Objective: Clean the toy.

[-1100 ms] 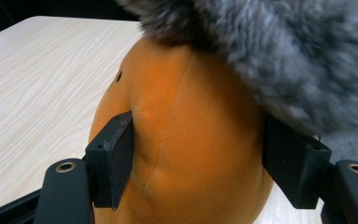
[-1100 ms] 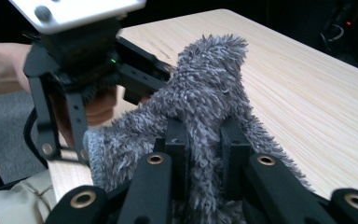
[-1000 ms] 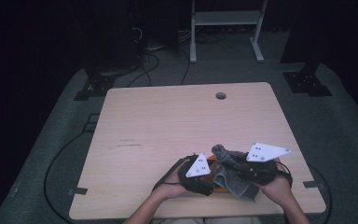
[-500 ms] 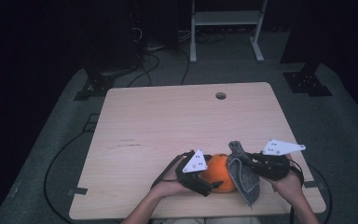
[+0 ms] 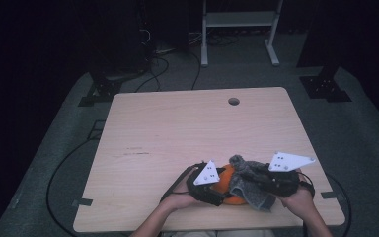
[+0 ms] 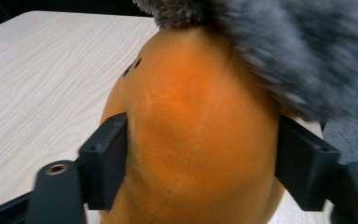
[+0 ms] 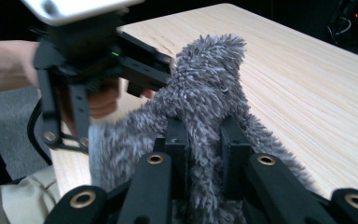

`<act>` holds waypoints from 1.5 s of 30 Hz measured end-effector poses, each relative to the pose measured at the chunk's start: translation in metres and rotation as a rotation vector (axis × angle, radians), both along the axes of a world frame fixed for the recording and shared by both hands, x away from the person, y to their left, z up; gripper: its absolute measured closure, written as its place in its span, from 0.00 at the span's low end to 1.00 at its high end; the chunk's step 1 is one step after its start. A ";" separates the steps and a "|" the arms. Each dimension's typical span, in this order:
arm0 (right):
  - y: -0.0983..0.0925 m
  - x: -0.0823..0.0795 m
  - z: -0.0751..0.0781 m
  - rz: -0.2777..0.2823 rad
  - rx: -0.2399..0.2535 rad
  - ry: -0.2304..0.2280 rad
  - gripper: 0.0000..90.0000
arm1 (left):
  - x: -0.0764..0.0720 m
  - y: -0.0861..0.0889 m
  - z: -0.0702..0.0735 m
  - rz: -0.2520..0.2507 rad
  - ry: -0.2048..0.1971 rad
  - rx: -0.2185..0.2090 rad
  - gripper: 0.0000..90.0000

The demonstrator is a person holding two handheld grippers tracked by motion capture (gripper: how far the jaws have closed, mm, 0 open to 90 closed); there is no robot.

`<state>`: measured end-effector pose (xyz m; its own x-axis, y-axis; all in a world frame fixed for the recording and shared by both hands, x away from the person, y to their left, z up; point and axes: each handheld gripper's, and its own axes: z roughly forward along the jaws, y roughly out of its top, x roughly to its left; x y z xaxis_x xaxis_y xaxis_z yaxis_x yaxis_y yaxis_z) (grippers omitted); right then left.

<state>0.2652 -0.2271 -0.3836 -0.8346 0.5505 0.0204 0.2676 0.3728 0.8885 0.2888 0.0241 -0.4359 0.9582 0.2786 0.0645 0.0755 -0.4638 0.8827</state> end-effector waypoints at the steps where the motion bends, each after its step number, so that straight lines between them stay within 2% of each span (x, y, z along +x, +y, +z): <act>1: -0.010 0.005 -0.005 -0.022 0.011 0.019 0.85 | 0.000 0.000 0.000 -0.001 0.005 -0.004 0.32; 2: -0.010 0.005 -0.005 -0.022 0.011 0.019 0.85 | 0.000 0.000 0.000 -0.001 0.005 -0.004 0.32; 3: -0.019 0.007 -0.010 -0.054 0.000 0.027 0.85 | 0.000 0.000 0.000 -0.005 -0.001 0.000 0.32; 5: -0.023 0.006 -0.013 -0.071 -0.010 0.042 0.85 | -0.001 0.000 0.000 -0.020 -0.008 -0.001 0.30; 8: -0.024 0.006 -0.014 -0.058 -0.002 0.055 0.85 | 0.000 0.000 0.000 -0.024 -0.004 -0.003 0.20; 9: -0.020 0.006 -0.013 -0.052 -0.008 0.049 0.85 | 0.001 0.001 0.000 -0.023 0.008 -0.001 0.16; 10: -0.020 0.006 -0.013 -0.052 -0.008 0.049 0.85 | 0.003 0.001 0.001 -0.016 0.011 0.004 0.16; 11: -0.017 0.007 -0.014 -0.047 -0.011 0.045 0.85 | 0.004 0.001 0.001 -0.009 0.021 0.009 0.09; 12: -0.017 0.007 -0.014 -0.047 -0.011 0.045 0.85 | 0.006 0.000 0.001 -0.007 0.030 0.010 0.08; 13: -0.018 0.008 -0.015 -0.050 -0.008 0.048 0.85 | 0.006 -0.003 -0.002 -0.010 0.031 0.010 0.09; 16: -0.022 0.011 -0.018 -0.054 -0.002 0.059 0.85 | 0.005 -0.003 -0.002 -0.016 0.013 0.005 0.23; 17: -0.030 0.016 -0.024 -0.056 0.041 0.091 0.85 | 0.005 -0.003 -0.002 -0.016 0.020 0.005 0.24; 18: -0.030 0.016 -0.024 -0.056 0.041 0.091 0.85 | 0.005 -0.003 -0.002 -0.016 0.020 0.005 0.25; 19: -0.036 0.021 -0.032 -0.101 0.010 0.116 0.85 | 0.005 -0.001 -0.001 -0.017 0.024 0.003 0.25; 20: -0.036 0.021 -0.032 -0.101 0.010 0.116 0.85 | 0.005 -0.001 -0.001 -0.017 0.024 0.003 0.26; 21: -0.040 0.024 -0.041 -0.129 -0.019 0.149 0.85 | 0.005 0.000 -0.001 -0.017 0.023 0.005 0.27; 22: -0.040 0.024 -0.041 -0.129 -0.019 0.149 0.85 | 0.004 -0.001 -0.001 -0.018 0.018 0.004 0.27; 23: -0.041 0.024 -0.039 -0.123 0.015 0.161 0.85 | 0.004 -0.001 -0.001 -0.019 0.013 0.003 0.28; 24: -0.041 0.024 -0.039 -0.123 0.015 0.161 0.85 | 0.004 -0.001 -0.001 -0.019 0.014 0.001 0.28; 27: -0.037 0.021 -0.025 -0.095 0.052 0.130 0.85 | 0.005 -0.001 -0.001 -0.021 0.017 0.001 0.28; 28: -0.033 0.017 -0.016 -0.067 0.079 0.107 0.85 | 0.005 -0.001 -0.001 -0.020 0.018 0.000 0.28; 29: -0.025 0.009 0.000 0.000 0.126 0.073 0.85 | 0.005 -0.002 -0.002 -0.019 0.017 -0.005 0.27; 30: -0.025 0.009 0.000 0.000 0.126 0.073 0.85 | 0.005 -0.002 -0.002 -0.019 0.017 -0.005 0.26; 31: -0.011 0.002 0.009 0.052 0.116 0.044 0.85 | 0.005 -0.003 -0.002 -0.017 0.015 -0.004 0.26; 32: -0.011 0.002 0.009 0.052 0.116 0.044 0.85 | 0.005 -0.003 -0.002 -0.015 0.014 -0.004 0.26; 33: 0.000 0.000 0.008 0.061 0.050 0.028 0.85 | 0.004 -0.003 -0.002 -0.013 0.009 -0.002 0.26; 34: 0.000 0.000 0.008 0.061 0.050 0.028 0.85 | 0.004 -0.003 -0.002 -0.013 0.009 -0.002 0.27; 35: 0.000 0.004 0.001 0.040 0.035 0.039 0.84 | 0.004 -0.003 -0.002 -0.006 0.007 -0.014 0.27; 36: -0.003 0.007 -0.001 0.028 0.059 0.055 0.84 | 0.004 -0.003 -0.002 -0.006 0.007 -0.014 0.29; 37: -0.006 0.008 -0.002 0.019 0.081 0.068 0.85 | 0.003 -0.004 0.000 0.013 0.011 -0.037 0.30; 38: -0.006 0.008 -0.002 0.019 0.081 0.068 0.85 | 0.003 -0.004 0.000 0.013 0.011 -0.037 0.32; 40: -0.007 0.007 0.001 -0.016 0.093 0.055 0.85 | 0.001 -0.005 0.007 0.026 -0.026 -0.032 0.33; 41: -0.001 0.004 0.007 -0.023 0.080 0.018 0.85 | -0.003 -0.003 0.018 0.065 -0.084 -0.015 0.35; 42: -0.001 0.004 0.007 -0.023 0.080 0.018 0.85 | -0.003 -0.003 0.018 0.065 -0.084 -0.015 0.35; 43: 0.006 0.005 0.013 -0.033 0.094 -0.007 0.84 | -0.003 0.004 0.030 0.091 -0.129 0.021 0.35; 44: 0.006 0.005 0.013 -0.033 0.094 -0.007 0.84 | -0.003 0.004 0.030 0.091 -0.129 0.021 0.35; 45: 0.013 0.015 0.013 -0.044 0.120 -0.003 0.83 | 0.000 0.011 0.035 0.146 -0.169 0.071 0.36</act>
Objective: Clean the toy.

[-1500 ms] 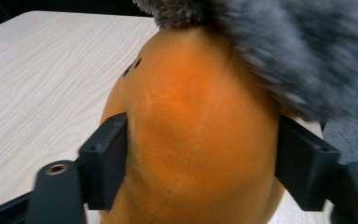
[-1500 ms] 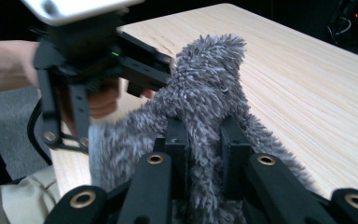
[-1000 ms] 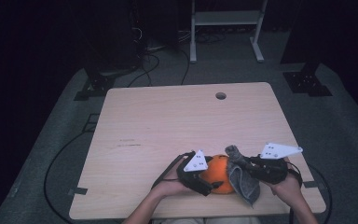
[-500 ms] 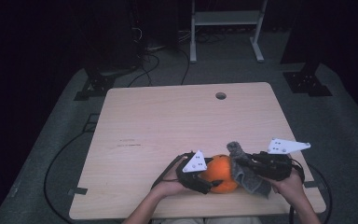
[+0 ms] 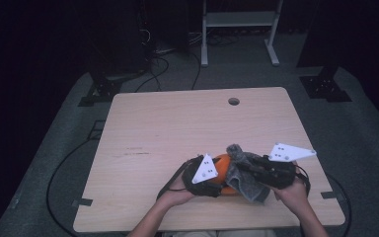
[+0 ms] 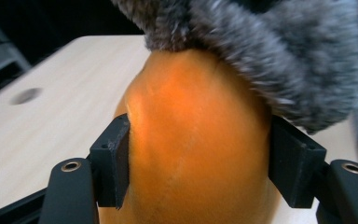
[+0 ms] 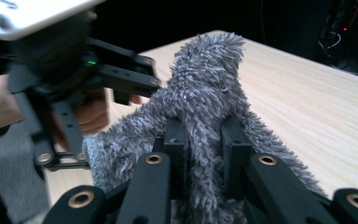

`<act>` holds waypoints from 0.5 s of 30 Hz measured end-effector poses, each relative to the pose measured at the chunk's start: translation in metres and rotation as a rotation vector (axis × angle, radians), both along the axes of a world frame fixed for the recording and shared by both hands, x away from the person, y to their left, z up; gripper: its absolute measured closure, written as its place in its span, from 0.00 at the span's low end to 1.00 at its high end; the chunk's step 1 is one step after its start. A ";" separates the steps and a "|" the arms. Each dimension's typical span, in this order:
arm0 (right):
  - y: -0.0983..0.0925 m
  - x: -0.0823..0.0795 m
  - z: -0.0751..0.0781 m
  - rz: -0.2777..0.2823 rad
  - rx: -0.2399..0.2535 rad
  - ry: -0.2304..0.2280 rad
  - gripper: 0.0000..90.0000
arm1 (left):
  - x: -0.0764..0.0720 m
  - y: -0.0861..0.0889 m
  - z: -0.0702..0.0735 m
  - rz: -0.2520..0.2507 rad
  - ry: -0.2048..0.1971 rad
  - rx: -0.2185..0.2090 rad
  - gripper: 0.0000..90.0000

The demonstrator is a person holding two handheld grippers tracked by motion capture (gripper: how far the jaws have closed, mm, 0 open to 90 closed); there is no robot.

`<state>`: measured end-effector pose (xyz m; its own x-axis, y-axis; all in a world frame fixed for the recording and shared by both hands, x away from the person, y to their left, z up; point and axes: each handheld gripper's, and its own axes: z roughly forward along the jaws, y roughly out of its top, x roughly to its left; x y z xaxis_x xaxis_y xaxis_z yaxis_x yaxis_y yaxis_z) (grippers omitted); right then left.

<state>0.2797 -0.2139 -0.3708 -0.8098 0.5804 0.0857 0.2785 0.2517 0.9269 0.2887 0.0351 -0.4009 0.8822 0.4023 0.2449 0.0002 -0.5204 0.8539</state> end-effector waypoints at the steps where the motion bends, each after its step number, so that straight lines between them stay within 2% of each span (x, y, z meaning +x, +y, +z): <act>1: 0.000 0.000 0.000 0.000 0.000 0.000 0.83 | 0.000 0.000 0.000 0.000 0.000 0.000 0.36; 3: 0.010 0.016 -0.009 -0.028 0.029 0.042 0.83 | 0.004 0.002 -0.005 0.072 -0.026 0.073 0.36; 4: 0.016 0.023 -0.016 -0.038 0.026 0.061 0.84 | 0.007 0.003 -0.013 0.090 -0.008 0.109 0.35; 5: 0.022 0.030 -0.026 -0.047 0.000 0.084 0.84 | 0.009 0.005 -0.018 0.077 0.026 0.108 0.34; 7: 0.026 0.035 -0.038 -0.027 0.004 0.111 0.84 | 0.010 0.008 -0.020 0.048 0.061 0.088 0.30; 8: 0.022 0.034 -0.039 -0.008 0.009 0.117 0.84 | 0.012 0.012 -0.014 -0.025 0.110 0.088 0.26; 9: 0.022 0.034 -0.039 -0.008 0.009 0.117 0.84 | 0.012 0.012 -0.014 -0.025 0.110 0.088 0.25; 10: 0.018 0.029 -0.040 0.015 -0.034 0.112 0.83 | 0.014 0.019 -0.009 -0.107 0.151 0.058 0.24; 11: 0.016 0.027 -0.042 0.028 -0.041 0.115 0.83 | 0.015 0.025 -0.006 -0.130 0.162 0.026 0.24; 12: 0.011 0.024 -0.046 0.041 -0.046 0.119 0.83 | 0.017 0.029 -0.005 -0.122 0.163 -0.013 0.24; 13: 0.011 0.024 -0.046 0.041 -0.046 0.119 0.83 | 0.017 0.029 -0.005 -0.122 0.163 -0.013 0.24; 15: 0.003 0.021 -0.049 0.052 -0.054 0.127 0.83 | 0.021 0.035 -0.003 -0.093 0.177 -0.096 0.24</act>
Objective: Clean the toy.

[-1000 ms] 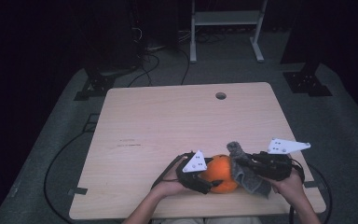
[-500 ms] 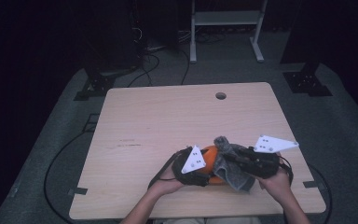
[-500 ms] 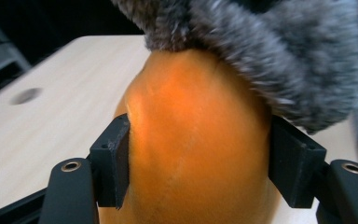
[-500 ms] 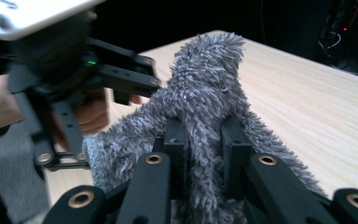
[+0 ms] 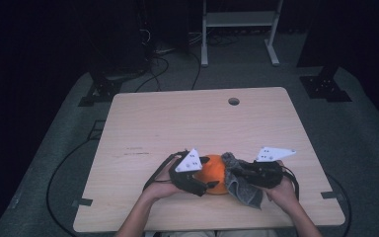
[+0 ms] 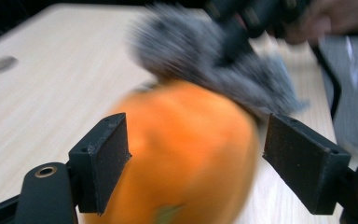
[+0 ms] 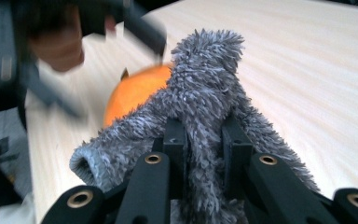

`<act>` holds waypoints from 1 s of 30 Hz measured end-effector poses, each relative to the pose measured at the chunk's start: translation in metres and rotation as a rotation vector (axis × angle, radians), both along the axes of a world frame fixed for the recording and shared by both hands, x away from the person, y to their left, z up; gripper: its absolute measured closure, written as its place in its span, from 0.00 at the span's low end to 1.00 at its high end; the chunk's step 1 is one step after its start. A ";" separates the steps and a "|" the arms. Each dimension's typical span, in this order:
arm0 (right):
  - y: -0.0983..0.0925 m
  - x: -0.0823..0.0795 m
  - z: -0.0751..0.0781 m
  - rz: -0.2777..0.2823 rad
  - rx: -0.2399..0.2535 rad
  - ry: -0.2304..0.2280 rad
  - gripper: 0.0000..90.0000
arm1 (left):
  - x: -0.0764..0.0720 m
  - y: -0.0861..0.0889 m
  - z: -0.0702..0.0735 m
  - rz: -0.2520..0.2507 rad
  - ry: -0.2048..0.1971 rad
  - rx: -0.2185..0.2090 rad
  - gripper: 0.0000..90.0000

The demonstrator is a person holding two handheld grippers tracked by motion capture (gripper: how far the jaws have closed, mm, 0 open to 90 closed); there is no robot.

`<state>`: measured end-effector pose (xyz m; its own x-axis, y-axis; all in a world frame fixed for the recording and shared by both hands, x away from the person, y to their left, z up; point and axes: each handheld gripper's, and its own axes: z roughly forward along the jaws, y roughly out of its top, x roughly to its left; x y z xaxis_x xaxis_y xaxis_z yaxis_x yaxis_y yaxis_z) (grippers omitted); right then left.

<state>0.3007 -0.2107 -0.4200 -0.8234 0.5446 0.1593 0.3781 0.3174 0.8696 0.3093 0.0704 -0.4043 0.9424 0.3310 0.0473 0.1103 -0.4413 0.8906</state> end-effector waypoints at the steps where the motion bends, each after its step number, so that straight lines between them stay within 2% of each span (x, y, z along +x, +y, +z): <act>1: -0.004 -0.001 -0.001 0.004 -0.003 0.007 0.83 | 0.003 0.001 -0.001 0.050 -0.006 -0.028 0.25; 2: -0.007 -0.001 -0.002 0.010 -0.009 0.011 0.83 | 0.005 0.000 -0.003 0.093 -0.017 -0.027 0.25; 3: -0.012 -0.002 -0.005 0.010 -0.016 0.009 0.83 | 0.008 -0.005 -0.012 0.150 -0.010 -0.017 0.25; 4: -0.014 -0.002 -0.007 -0.002 -0.018 0.015 0.83 | 0.008 -0.005 -0.012 0.150 -0.010 -0.017 0.24; 5: -0.016 -0.002 -0.008 -0.013 -0.026 0.014 0.83 | 0.010 -0.011 -0.022 0.158 0.022 -0.015 0.24; 6: -0.016 -0.002 -0.008 -0.013 -0.026 0.014 0.83 | 0.010 -0.011 -0.022 0.158 0.022 -0.015 0.26; 7: -0.018 0.000 -0.009 -0.057 -0.043 0.017 0.82 | 0.007 -0.015 -0.025 0.125 0.027 0.004 0.29; 8: -0.018 0.000 -0.009 -0.057 -0.043 0.017 0.82 | 0.007 -0.015 -0.025 0.125 0.027 0.004 0.31; 9: -0.018 0.003 -0.009 -0.079 -0.047 0.027 0.82 | 0.003 -0.019 -0.024 0.090 0.037 0.034 0.33; 10: -0.018 0.003 -0.009 -0.079 -0.047 0.027 0.82 | 0.003 -0.019 -0.024 0.090 0.037 0.034 0.33; 12: -0.015 0.005 -0.007 -0.086 -0.056 0.027 0.82 | 0.000 -0.020 -0.023 0.051 0.038 0.075 0.33; 13: -0.009 0.007 -0.004 -0.099 -0.075 0.015 0.83 | -0.001 -0.018 -0.023 0.040 0.038 0.086 0.33; 14: -0.006 0.007 -0.003 -0.091 -0.082 0.009 0.83 | -0.001 -0.016 -0.022 0.025 0.044 0.098 0.33; 15: -0.003 0.008 -0.002 -0.084 -0.089 0.001 0.83 | -0.001 -0.010 -0.021 0.003 0.072 0.105 0.33; 20: 0.003 0.003 0.006 -0.066 -0.091 -0.010 0.84 | -0.001 -0.007 -0.023 0.003 0.086 0.123 0.32; 21: 0.009 -0.006 0.014 -0.032 -0.106 -0.036 0.84 | -0.001 -0.008 -0.025 -0.004 0.084 0.133 0.29; 22: 0.009 -0.006 0.014 -0.032 -0.106 -0.036 0.84 | -0.001 -0.008 -0.025 -0.004 0.084 0.133 0.28; 23: 0.017 -0.012 0.022 0.014 -0.109 -0.061 0.84 | -0.002 -0.008 -0.025 -0.004 0.086 0.134 0.28; 24: 0.021 -0.015 0.025 0.034 -0.114 -0.069 0.84 | -0.002 -0.008 -0.025 -0.008 0.084 0.138 0.28; 26: 0.026 -0.016 0.027 0.049 -0.134 -0.079 0.84 | -0.003 -0.008 -0.025 -0.014 0.080 0.150 0.28; 27: 0.030 -0.014 0.027 0.069 -0.171 -0.087 0.84 | -0.004 -0.007 -0.025 -0.023 0.086 0.159 0.28; 30: 0.020 -0.005 0.019 0.034 -0.164 -0.062 0.84 | -0.007 -0.005 -0.025 -0.061 0.091 0.166 0.28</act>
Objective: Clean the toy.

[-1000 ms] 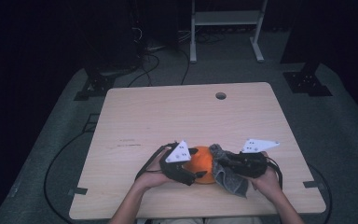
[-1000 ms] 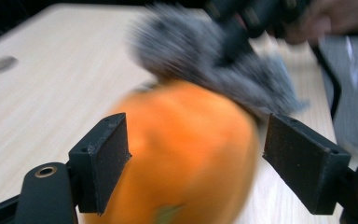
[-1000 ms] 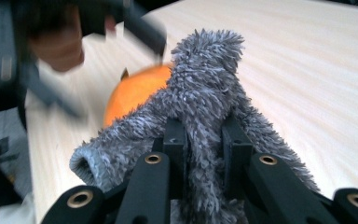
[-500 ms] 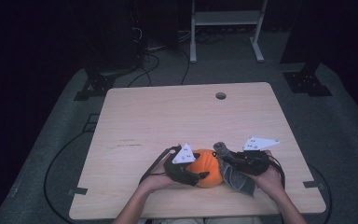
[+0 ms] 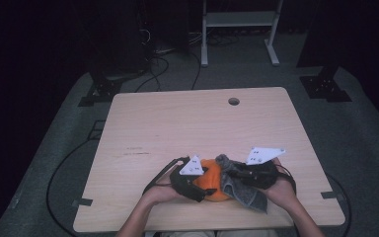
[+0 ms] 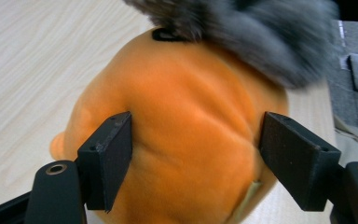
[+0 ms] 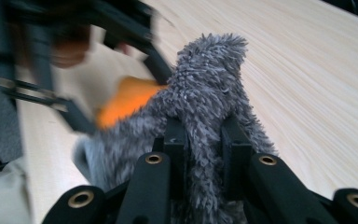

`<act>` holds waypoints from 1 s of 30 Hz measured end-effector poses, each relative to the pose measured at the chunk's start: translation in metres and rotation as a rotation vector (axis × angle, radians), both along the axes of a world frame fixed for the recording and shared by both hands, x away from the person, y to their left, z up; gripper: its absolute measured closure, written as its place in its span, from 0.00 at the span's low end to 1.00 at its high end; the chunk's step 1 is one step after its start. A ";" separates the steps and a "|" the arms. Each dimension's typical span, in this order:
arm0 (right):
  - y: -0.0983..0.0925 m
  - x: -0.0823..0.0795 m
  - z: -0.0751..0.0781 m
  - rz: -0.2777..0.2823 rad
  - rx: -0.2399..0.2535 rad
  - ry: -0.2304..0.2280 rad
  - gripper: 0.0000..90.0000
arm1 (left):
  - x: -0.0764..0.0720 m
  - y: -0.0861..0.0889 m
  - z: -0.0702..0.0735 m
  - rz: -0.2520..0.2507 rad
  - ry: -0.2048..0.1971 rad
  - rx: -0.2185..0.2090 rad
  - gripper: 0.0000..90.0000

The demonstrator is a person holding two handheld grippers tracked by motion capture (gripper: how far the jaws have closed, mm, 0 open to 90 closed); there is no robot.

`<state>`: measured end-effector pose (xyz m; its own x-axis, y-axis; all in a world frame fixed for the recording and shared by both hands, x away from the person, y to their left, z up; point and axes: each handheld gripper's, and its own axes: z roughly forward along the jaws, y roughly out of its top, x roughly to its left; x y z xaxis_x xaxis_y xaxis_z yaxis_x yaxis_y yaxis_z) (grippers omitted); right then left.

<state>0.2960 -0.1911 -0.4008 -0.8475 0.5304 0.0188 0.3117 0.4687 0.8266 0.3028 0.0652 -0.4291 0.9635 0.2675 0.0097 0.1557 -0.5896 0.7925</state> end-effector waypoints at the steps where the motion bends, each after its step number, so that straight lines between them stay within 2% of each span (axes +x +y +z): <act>1: -0.006 0.003 -0.004 -0.016 0.014 0.018 0.84 | -0.001 -0.001 0.000 -0.014 -0.012 0.001 0.28; 2: -0.006 0.003 -0.004 -0.016 0.014 0.018 0.84 | -0.001 -0.001 0.000 -0.014 -0.012 0.001 0.28; 3: -0.014 0.004 -0.014 -0.033 0.023 0.038 0.84 | -0.001 -0.002 0.005 -0.041 -0.026 -0.019 0.26; 6: -0.018 0.001 -0.020 -0.024 0.034 0.045 0.84 | -0.001 -0.004 0.013 -0.053 -0.019 -0.037 0.21; 8: -0.019 -0.004 -0.021 -0.002 0.030 0.039 0.84 | -0.001 -0.008 0.019 -0.057 -0.055 -0.054 0.21; 9: -0.020 -0.007 -0.022 0.029 0.036 0.036 0.84 | -0.002 -0.010 0.021 -0.060 -0.067 -0.061 0.20; 11: -0.020 -0.011 -0.023 0.048 0.027 0.026 0.84 | 0.004 -0.016 0.025 -0.059 -0.097 -0.059 0.18; 12: -0.020 -0.011 -0.023 0.048 0.027 0.026 0.84 | 0.004 -0.016 0.025 -0.059 -0.097 -0.059 0.18; 13: -0.020 -0.014 -0.023 0.060 0.017 0.011 0.84 | 0.010 -0.022 0.024 -0.050 -0.088 -0.037 0.16; 14: -0.020 -0.014 -0.023 0.060 0.017 0.011 0.84 | 0.010 -0.022 0.024 -0.050 -0.088 -0.037 0.15; 15: -0.021 -0.016 -0.023 0.065 0.009 0.004 0.84 | 0.014 -0.030 0.018 -0.045 -0.079 0.018 0.14; 16: -0.021 -0.016 -0.023 0.065 0.009 0.004 0.84 | 0.014 -0.030 0.018 -0.045 -0.079 0.018 0.14; 17: -0.025 -0.016 -0.024 0.061 0.006 0.015 0.84 | 0.016 -0.033 0.013 -0.051 -0.065 0.037 0.14; 18: -0.025 -0.016 -0.024 0.061 0.006 0.015 0.84 | 0.017 -0.035 0.009 -0.045 -0.052 0.037 0.14; 20: -0.032 -0.015 -0.024 0.038 0.013 0.032 0.84 | 0.016 -0.036 0.004 -0.023 -0.050 0.019 0.15; 21: -0.042 -0.012 -0.023 -0.012 0.016 0.047 0.84 | 0.016 -0.035 0.003 -0.016 -0.054 0.020 0.18; 22: -0.042 -0.012 -0.023 -0.012 0.016 0.047 0.84 | 0.014 -0.034 0.002 -0.010 -0.065 0.021 0.18; 24: -0.054 -0.009 -0.026 -0.067 -0.009 0.049 0.84 | 0.011 -0.031 0.001 -0.010 -0.077 0.023 0.19; 25: -0.072 -0.003 -0.030 -0.132 -0.004 0.064 0.84 | 0.010 -0.028 0.000 -0.009 -0.083 0.017 0.22; 26: -0.072 -0.003 -0.030 -0.132 -0.004 0.064 0.84 | 0.010 -0.028 0.000 -0.009 -0.083 0.017 0.24; 27: -0.085 0.000 -0.031 -0.170 0.006 0.073 0.83 | 0.009 -0.026 -0.003 -0.003 -0.082 -0.007 0.26; 28: -0.085 0.000 -0.031 -0.170 0.006 0.073 0.83 | 0.009 -0.026 -0.003 -0.003 -0.082 -0.007 0.27; 29: -0.096 0.003 -0.034 -0.212 0.003 0.073 0.82 | 0.009 -0.025 -0.005 0.002 -0.090 -0.021 0.28; 30: -0.096 0.003 -0.034 -0.212 0.003 0.073 0.82 | 0.009 -0.025 -0.005 0.002 -0.090 -0.021 0.29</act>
<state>0.2991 -0.2875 -0.4348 -0.7132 0.6967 0.0775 0.4619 0.3839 0.7995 0.3121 0.0398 -0.4339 0.9584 0.2707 0.0903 0.0849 -0.5725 0.8155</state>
